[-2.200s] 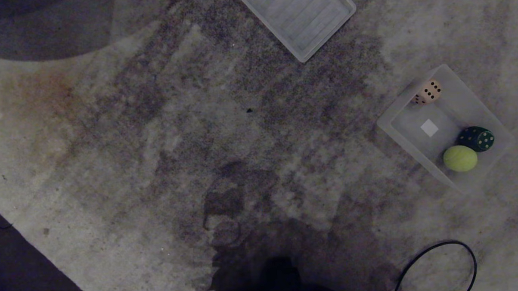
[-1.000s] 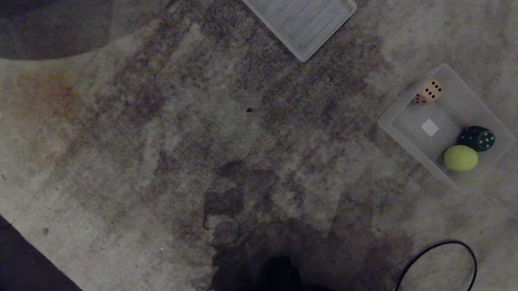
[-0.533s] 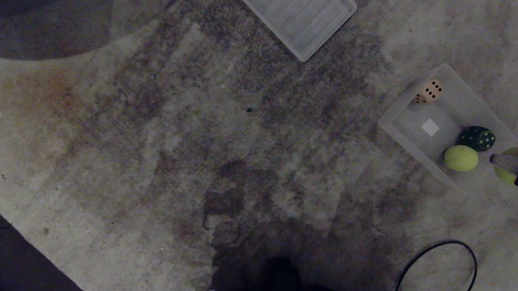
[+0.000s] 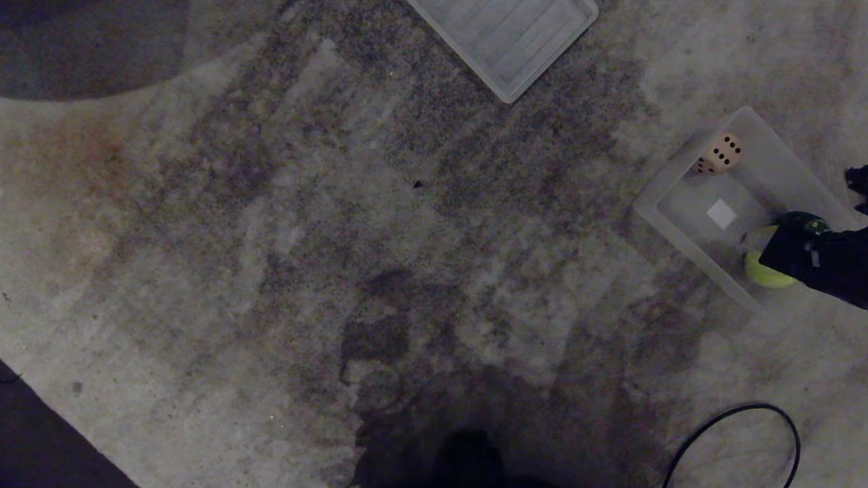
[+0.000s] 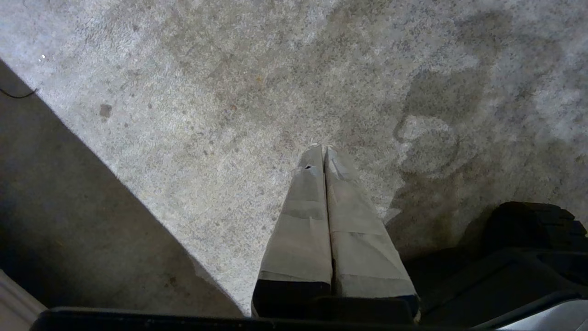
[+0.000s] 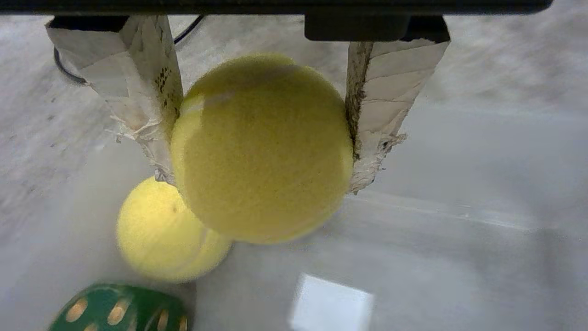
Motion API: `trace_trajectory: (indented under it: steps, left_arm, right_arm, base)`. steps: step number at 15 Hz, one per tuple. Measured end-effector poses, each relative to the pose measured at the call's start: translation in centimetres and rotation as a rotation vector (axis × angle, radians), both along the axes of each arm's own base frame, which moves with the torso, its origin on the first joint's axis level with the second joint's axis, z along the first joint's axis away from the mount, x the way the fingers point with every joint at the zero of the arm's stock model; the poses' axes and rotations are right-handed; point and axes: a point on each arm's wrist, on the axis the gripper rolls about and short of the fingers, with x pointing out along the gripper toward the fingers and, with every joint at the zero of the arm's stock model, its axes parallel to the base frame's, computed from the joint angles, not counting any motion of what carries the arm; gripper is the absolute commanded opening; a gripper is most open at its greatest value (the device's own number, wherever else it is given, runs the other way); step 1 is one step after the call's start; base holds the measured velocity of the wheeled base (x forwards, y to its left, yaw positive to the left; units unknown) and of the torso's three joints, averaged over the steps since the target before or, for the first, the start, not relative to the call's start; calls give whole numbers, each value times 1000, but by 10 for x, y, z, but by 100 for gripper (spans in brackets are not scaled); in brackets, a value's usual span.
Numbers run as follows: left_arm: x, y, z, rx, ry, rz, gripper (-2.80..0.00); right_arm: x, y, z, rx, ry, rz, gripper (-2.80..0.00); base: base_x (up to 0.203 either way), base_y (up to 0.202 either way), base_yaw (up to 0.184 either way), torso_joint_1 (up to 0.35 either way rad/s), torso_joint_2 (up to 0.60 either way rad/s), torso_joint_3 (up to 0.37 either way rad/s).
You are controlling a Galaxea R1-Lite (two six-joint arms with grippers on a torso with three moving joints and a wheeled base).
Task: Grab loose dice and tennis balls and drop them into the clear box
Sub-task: Put the ball in the box
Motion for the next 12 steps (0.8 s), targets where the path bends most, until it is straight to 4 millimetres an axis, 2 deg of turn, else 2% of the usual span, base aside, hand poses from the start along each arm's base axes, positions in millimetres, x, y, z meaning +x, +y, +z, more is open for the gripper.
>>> trace_trajectory:
  steps: [3,4,8,10,12]
  left_arm:
    - [0,0,0,0,0,0,-280]
    - [0,0,0,0,0,0,-280]
    - [0,0,0,0,0,0,-280]
    - [0,0,0,0,0,0,-280]
    - [0,0,0,0,0,0,-280]
  right_arm:
    - [16,-6,-6,8,-8,-19,-280]
    - [18,-6,-8,10,-7,-20,0]
    - [20,-7,-17,15,21,-21,0]
    - [14,-7,-21,16,38,-17,0]
    - [2,-6,-15,14,30,-18,0]
  base:
    - [0,0,0,0,0,0]
    - [0,0,0,0,0,0]
    - [0,0,0,0,0,0]
    - [0,0,0,0,0,0]
    - [0,0,0,0,0,0]
